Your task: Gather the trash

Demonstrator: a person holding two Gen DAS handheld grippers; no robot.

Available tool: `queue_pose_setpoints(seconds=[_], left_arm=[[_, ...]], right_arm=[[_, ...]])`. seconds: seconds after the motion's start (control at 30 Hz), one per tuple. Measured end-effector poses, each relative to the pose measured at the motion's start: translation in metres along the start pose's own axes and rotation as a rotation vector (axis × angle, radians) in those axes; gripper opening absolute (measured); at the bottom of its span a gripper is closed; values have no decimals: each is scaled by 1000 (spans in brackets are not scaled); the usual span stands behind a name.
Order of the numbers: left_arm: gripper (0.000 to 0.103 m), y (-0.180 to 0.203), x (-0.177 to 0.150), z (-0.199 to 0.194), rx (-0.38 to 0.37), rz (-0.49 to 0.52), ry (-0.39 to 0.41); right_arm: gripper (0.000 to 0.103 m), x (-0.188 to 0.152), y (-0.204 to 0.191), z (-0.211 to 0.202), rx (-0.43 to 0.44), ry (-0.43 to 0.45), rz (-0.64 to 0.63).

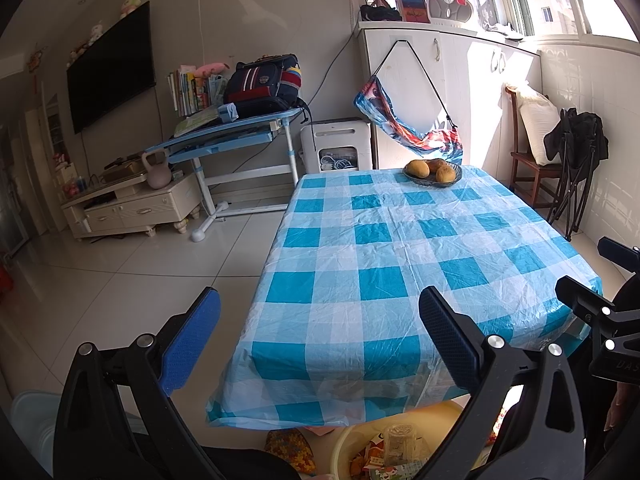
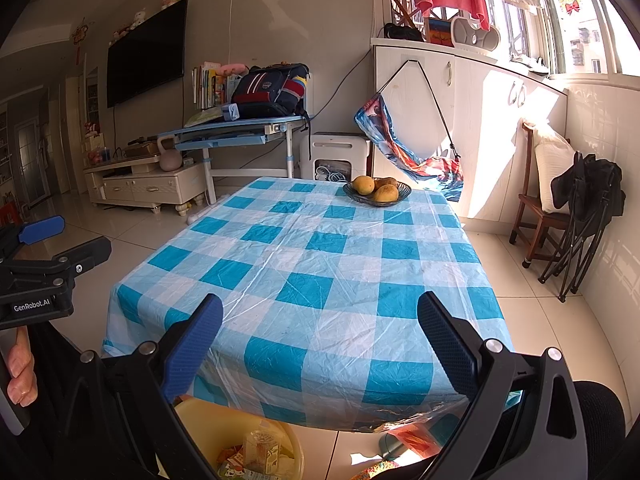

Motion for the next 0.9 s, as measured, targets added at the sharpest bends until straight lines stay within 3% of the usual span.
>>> queue_pose_setpoints(seconds=[0.9], left_arm=[[96, -6, -5, 0, 0, 12, -11]], right_arm=[[94, 2, 4, 0, 2, 3, 9]])
Point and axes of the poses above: each gripper's, at about its wrist camera, not at the fingertips, and z roughly the way its jaws point, y to its right, x to its top, the point moved 9 cm from there along z, roughly the way its jaws point, and after that the axes turned 15 degrees about -x, right-handed, at the moved point
